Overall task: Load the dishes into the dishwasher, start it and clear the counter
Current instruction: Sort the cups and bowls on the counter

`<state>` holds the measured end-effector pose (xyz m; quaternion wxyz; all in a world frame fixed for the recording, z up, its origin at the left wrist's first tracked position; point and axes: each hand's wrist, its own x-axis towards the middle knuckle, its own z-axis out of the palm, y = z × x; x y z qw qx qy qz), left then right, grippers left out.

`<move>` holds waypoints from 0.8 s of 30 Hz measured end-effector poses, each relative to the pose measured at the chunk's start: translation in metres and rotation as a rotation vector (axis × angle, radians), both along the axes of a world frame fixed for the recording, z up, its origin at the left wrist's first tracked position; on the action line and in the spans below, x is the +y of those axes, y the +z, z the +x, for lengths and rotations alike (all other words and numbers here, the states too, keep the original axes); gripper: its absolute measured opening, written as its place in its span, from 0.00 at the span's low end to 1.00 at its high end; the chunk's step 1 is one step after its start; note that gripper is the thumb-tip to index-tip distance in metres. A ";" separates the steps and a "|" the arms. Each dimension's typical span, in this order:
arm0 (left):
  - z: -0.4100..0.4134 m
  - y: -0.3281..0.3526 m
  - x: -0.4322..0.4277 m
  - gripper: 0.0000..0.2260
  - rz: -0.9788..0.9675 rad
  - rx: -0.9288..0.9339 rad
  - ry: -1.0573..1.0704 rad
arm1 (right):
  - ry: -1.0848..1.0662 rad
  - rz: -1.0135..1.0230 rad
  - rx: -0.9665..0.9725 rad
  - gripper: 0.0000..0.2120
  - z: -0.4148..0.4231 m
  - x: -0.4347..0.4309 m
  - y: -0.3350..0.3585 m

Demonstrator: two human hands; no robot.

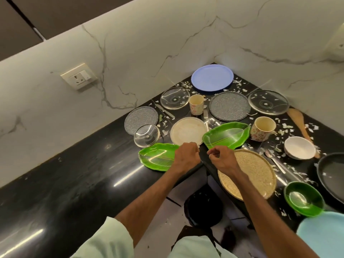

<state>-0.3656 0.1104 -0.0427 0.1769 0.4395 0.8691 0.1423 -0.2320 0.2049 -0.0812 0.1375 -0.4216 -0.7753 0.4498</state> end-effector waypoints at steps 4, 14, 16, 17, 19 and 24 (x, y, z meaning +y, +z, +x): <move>0.007 0.003 0.019 0.09 -0.015 -0.013 -0.099 | -0.092 -0.006 -0.018 0.07 0.022 0.000 -0.002; 0.000 -0.011 0.055 0.09 -0.019 -0.038 -0.431 | -0.402 0.048 -0.036 0.08 0.036 0.001 -0.014; -0.003 -0.014 0.054 0.09 -0.023 -0.038 -0.507 | -0.488 0.049 -0.026 0.08 0.032 -0.006 -0.013; -0.005 -0.013 0.052 0.09 -0.022 -0.034 -0.539 | -0.523 0.054 -0.022 0.08 0.030 -0.011 -0.012; -0.007 -0.012 0.054 0.09 -0.018 -0.028 -0.617 | -0.588 0.064 -0.023 0.08 0.029 -0.020 -0.009; -0.006 -0.016 0.063 0.16 -0.030 -0.058 -0.771 | -0.771 0.033 -0.062 0.08 0.044 -0.048 -0.011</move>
